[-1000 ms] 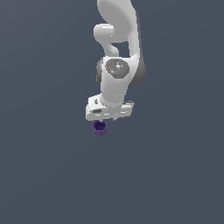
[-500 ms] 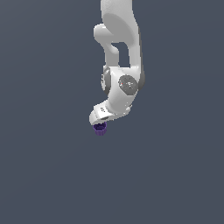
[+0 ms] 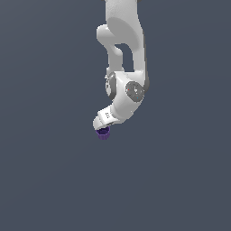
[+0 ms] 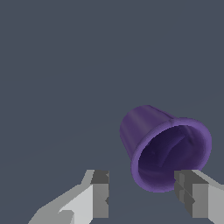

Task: Pick up the object and move it to a goal position.

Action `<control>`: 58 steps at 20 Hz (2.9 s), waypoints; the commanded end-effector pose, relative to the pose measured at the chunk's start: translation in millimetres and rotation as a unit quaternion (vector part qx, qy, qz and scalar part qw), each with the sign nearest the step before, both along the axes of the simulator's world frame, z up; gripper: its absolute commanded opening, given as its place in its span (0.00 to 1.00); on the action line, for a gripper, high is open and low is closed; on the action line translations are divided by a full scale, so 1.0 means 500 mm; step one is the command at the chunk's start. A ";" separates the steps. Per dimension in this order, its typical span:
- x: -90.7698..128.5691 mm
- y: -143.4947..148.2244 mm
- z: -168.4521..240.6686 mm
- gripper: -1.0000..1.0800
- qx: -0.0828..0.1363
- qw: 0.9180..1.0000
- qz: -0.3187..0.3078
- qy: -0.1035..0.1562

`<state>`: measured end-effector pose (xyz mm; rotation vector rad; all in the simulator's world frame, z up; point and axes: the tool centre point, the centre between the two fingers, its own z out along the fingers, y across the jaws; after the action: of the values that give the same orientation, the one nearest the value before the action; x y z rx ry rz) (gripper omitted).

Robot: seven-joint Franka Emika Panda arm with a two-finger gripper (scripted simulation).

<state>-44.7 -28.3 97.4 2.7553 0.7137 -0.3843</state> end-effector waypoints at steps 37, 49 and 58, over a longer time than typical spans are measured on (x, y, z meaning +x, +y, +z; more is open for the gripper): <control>-0.051 0.075 0.053 0.00 -0.002 1.000 0.003 0.002; -0.122 0.264 0.265 0.00 -0.002 1.000 0.004 0.002; -0.172 0.412 0.430 0.00 -0.002 1.000 0.004 0.002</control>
<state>-126.2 165.1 297.7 2.7479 0.7256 -0.3906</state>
